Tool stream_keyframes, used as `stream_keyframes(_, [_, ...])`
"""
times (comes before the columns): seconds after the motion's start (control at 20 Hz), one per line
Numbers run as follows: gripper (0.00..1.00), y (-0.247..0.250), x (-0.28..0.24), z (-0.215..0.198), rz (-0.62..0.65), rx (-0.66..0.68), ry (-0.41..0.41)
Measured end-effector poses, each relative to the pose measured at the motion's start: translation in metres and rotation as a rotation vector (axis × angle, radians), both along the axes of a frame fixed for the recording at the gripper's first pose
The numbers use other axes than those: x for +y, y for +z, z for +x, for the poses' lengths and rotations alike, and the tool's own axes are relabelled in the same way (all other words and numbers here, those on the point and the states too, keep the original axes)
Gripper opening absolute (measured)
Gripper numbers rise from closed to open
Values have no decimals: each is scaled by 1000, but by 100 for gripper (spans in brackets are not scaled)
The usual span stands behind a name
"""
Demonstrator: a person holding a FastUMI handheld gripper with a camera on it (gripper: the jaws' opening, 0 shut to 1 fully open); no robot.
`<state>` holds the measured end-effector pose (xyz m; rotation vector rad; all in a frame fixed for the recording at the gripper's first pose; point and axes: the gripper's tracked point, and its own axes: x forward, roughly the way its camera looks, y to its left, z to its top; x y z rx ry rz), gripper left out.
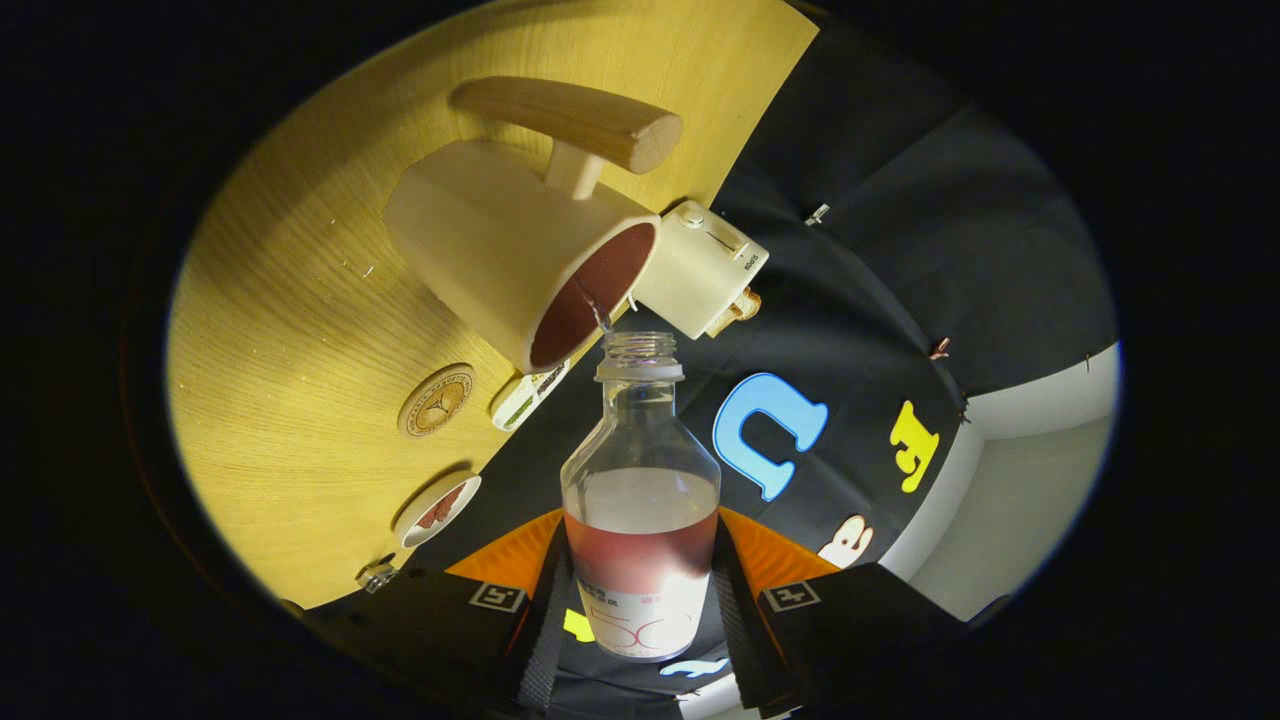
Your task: Take the bottle from table, then pour the juice into the cup, finally place the bottle on the coaster
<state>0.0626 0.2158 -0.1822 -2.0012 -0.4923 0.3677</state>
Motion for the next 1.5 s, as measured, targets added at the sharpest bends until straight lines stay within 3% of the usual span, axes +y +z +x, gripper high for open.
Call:
stream_keyframes(0.6, [70, 14, 11, 5, -133, -130, 132])
stream_keyframes(1.3, [70, 14, 13, 7, -135, -131, 150])
stream_keyframes(1.5, [70, 13, 9, 5, -78, -90, 139])
